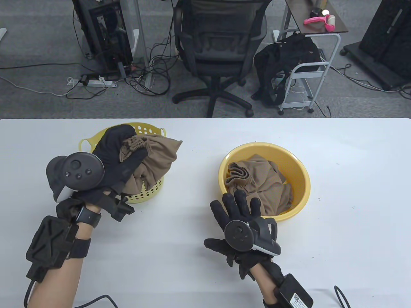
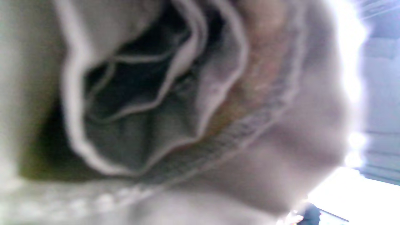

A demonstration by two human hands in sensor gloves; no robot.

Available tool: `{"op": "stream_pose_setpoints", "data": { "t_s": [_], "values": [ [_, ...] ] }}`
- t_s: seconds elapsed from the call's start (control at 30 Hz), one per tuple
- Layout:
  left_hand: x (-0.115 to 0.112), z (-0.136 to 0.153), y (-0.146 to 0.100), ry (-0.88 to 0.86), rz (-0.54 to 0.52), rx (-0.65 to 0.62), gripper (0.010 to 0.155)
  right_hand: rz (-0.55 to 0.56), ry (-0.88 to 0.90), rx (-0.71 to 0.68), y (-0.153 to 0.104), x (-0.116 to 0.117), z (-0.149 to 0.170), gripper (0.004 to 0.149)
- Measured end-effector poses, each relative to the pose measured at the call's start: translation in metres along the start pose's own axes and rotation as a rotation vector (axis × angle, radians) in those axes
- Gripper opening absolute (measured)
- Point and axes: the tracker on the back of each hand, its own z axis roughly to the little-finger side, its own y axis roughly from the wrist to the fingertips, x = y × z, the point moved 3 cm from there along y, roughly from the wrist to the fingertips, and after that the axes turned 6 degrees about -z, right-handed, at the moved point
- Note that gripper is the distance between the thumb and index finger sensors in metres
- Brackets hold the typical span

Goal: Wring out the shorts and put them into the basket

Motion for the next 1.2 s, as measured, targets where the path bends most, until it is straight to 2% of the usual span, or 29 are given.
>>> {"op": "stream_pose_setpoints", "data": {
  "t_s": [0.2, 0.47, 0.77, 1.2],
  "values": [
    [0.004, 0.015, 0.010, 0.047, -0.016, 0.059, 0.059, 0.009, -0.001, -0.007, -0.001, -0.001, 0.000, 0.100],
    [-0.019, 0.040, 0.016, 0.097, 0.017, 0.130, 0.060, 0.020, 0.005, -0.010, -0.003, -0.002, 0.000, 0.100],
    [-0.047, 0.055, 0.017, 0.177, 0.112, 0.159, 0.059, 0.027, 0.005, -0.021, -0.005, -0.003, 0.000, 0.100],
    [-0.066, 0.078, 0.013, 0.228, 0.162, 0.275, 0.064, 0.034, 0.015, -0.023, -0.010, -0.005, 0.001, 0.100]
  ]
}}
